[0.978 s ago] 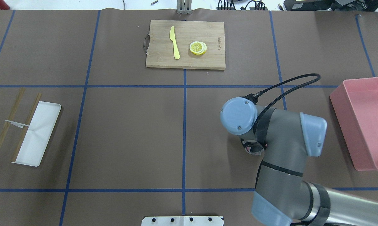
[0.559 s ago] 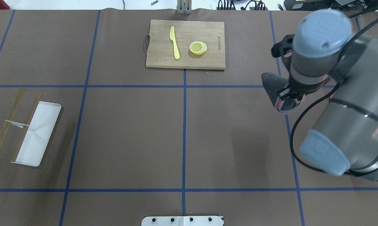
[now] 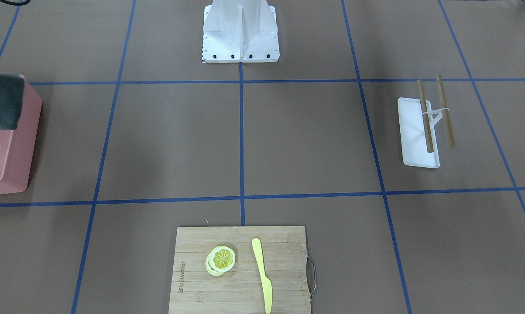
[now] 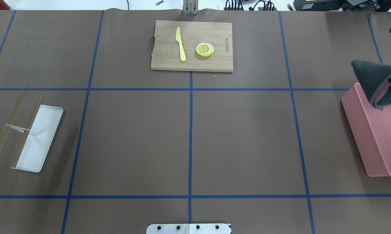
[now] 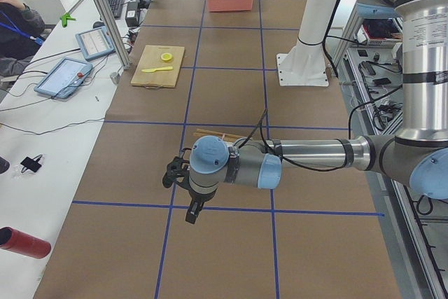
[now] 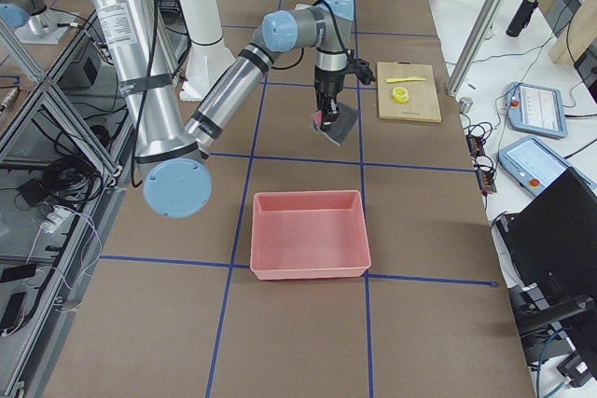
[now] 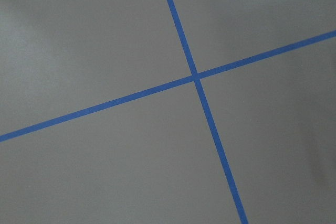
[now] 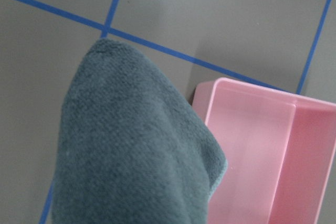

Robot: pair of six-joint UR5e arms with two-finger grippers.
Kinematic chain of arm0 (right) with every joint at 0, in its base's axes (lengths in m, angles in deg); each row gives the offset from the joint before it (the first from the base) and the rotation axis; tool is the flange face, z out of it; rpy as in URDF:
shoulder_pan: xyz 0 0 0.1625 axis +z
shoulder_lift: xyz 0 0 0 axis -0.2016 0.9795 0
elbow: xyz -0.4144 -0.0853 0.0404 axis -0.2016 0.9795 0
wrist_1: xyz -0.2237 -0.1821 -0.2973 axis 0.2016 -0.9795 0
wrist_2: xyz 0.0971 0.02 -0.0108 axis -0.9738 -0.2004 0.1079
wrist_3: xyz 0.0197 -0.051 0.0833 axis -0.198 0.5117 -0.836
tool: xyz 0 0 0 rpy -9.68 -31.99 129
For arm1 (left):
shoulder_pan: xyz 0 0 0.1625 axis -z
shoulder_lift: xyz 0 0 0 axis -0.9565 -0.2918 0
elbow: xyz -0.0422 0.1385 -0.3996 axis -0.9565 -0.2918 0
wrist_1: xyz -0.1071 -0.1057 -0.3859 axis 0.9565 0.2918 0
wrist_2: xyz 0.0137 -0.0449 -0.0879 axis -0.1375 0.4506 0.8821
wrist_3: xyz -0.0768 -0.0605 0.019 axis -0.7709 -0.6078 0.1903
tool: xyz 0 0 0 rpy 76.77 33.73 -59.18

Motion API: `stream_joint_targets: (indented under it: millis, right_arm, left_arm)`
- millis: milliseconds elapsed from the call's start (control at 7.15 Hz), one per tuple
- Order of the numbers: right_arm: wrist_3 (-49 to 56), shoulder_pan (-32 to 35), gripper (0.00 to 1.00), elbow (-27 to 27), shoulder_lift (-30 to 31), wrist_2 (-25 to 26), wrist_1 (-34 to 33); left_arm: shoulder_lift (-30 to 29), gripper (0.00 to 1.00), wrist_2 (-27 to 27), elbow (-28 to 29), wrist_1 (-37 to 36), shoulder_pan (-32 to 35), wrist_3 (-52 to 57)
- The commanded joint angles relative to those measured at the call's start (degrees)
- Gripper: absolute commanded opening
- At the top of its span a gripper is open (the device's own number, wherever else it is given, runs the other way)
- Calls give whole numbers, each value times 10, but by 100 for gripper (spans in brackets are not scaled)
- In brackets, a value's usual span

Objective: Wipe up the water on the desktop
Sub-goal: 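Carry the cloth over the pink bin with the right gripper, then open the right gripper to drop the cloth into the bin and withdraw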

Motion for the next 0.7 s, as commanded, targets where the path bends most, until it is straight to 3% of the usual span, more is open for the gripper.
stream_joint_targets:
  millis: [0, 140, 280, 419, 559]
  right_arm:
    - [70, 55, 0, -24, 182, -32, 148]
    - [68, 77, 0, 5, 270, -51, 280]
    - [66, 95, 0, 71, 313, -55, 391]
    - [66, 118, 0, 151, 316, -71, 481]
    - [53, 125, 0, 178, 313, -92, 512]
  left_arm:
    - [-1, 98, 0, -1, 0, 0, 0]
    - [0, 98, 0, -1, -1, 0, 0]
    - [0, 98, 0, 0, -1, 0, 0]
    - [-1, 98, 0, 1, -1, 0, 0]
    - [-1, 98, 0, -1, -1, 0, 0]
